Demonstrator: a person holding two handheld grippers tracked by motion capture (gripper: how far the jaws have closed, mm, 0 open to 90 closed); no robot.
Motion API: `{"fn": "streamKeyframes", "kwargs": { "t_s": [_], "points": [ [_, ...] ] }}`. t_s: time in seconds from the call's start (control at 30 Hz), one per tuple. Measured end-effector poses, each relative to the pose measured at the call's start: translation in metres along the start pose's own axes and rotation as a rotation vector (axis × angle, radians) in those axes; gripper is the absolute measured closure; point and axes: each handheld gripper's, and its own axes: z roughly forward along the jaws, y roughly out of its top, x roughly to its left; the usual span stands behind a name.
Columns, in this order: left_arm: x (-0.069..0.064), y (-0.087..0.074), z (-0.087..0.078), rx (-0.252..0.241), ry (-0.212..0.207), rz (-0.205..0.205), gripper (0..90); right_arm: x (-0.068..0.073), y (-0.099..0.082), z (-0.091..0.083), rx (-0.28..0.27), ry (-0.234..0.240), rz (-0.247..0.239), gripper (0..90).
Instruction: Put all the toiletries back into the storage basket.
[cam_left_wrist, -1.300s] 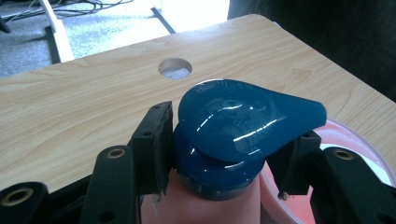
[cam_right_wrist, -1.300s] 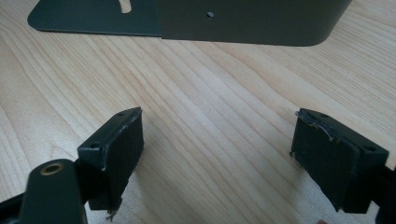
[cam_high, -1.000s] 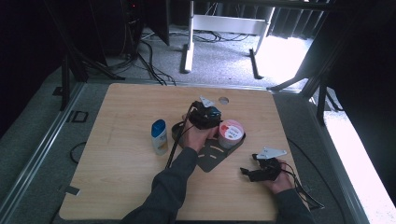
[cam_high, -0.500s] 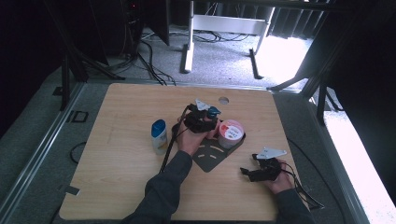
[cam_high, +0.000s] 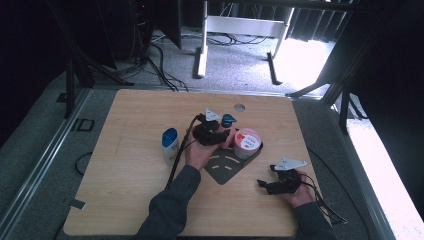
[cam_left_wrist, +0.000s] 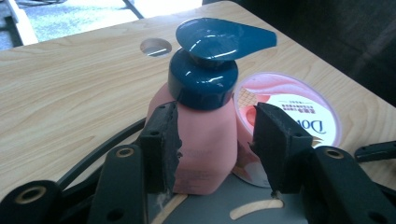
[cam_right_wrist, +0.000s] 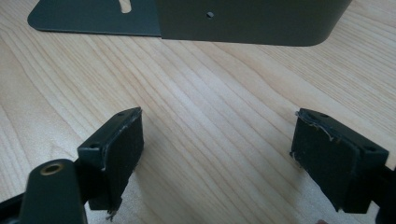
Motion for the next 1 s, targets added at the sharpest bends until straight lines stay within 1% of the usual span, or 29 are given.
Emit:
{"fn": "streamKeyframes", "kwargs": {
  "t_s": [0.07,0.17,0.23,0.3,0.37,0.47,0.67,0.87,0.97,1.0],
  "points": [
    [-0.001,-0.001,-0.003,-0.001,0.008,0.010,52.2,0.000,0.000,0.000,0.000,0.000,-0.001,16.6],
    [-0.001,-0.003,-0.007,-0.005,0.006,0.011,53.2,0.000,0.000,0.000,0.000,0.000,0.000,16.5],
    [0.000,-0.004,-0.009,-0.005,-0.006,0.005,54.0,0.000,0.000,0.000,0.000,0.000,0.000,16.6],
    [0.000,-0.005,-0.010,0.001,-0.006,0.004,54.5,0.000,0.000,0.000,0.000,0.000,-0.001,16.5],
    [0.000,-0.005,-0.011,0.010,-0.004,0.011,56.0,0.000,0.000,0.000,0.000,0.000,-0.001,16.6],
    [0.000,-0.006,-0.014,0.016,-0.012,0.017,57.0,0.000,0.000,0.000,0.000,0.000,-0.001,16.6],
    [-0.001,-0.007,-0.021,0.014,-0.028,0.023,59.4,0.000,0.000,0.000,0.000,0.000,0.000,16.6],
    [0.001,-0.010,-0.027,0.012,-0.031,0.017,59.4,0.000,0.000,0.000,0.000,0.000,0.000,16.6],
    [0.001,-0.011,-0.031,0.014,-0.019,0.033,59.4,0.000,0.000,0.000,0.000,0.000,0.000,16.6],
    [0.000,-0.011,-0.032,0.016,-0.017,0.031,59.3,0.000,0.000,0.000,0.000,0.000,0.000,16.6]
  ]
}}
